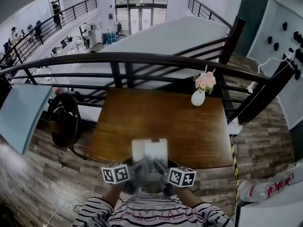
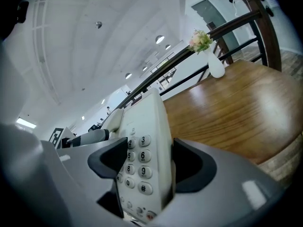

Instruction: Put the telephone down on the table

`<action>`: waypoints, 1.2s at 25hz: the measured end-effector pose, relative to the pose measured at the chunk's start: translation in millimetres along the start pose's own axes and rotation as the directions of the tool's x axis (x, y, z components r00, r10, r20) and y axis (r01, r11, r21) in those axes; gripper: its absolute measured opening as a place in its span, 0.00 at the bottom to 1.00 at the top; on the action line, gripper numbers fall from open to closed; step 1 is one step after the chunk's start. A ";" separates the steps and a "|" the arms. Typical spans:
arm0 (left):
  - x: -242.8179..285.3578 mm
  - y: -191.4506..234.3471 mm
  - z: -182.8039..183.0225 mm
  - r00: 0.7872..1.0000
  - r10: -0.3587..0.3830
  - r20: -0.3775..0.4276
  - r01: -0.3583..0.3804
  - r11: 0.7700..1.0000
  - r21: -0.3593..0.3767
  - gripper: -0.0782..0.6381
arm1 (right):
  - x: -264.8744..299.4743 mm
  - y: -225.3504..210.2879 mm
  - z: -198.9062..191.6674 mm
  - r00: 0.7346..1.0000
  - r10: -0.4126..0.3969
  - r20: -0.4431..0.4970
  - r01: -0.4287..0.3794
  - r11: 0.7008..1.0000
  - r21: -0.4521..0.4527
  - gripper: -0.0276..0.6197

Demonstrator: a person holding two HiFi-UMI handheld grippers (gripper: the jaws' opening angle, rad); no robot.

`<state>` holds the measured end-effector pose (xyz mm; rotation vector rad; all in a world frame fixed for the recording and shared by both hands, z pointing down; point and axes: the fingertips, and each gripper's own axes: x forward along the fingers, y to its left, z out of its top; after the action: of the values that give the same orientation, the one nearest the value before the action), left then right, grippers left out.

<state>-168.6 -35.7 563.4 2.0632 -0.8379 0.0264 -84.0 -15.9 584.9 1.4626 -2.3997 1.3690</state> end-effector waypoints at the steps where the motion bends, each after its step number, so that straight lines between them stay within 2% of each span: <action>1: 3.3 4.2 4.7 1.000 -0.002 -0.007 0.002 1.000 0.003 0.66 | 5.2 -0.7 3.0 1.000 -0.006 0.008 0.006 1.000 0.008 0.50; 10: 65.4 18.9 46.9 0.999 -0.020 -0.030 0.020 1.000 -0.008 0.66 | 41.1 -35.7 57.3 0.999 -0.040 0.015 0.040 0.999 0.024 0.50; 20: 150.2 34.5 98.0 1.000 -0.008 0.002 0.008 1.000 -0.024 0.66 | 85.1 -88.3 134.9 1.000 -0.029 -0.011 0.029 1.000 -0.007 0.50; 30: 226.2 70.8 120.7 1.000 0.020 -0.007 -0.020 0.997 -0.074 0.66 | 133.2 -147.2 177.2 0.998 -0.035 -0.057 0.035 0.999 0.003 0.50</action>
<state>-68.3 -277.0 612.7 1.9843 -0.8431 0.0127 18.4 -257.4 629.8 1.4389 -2.3266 1.3899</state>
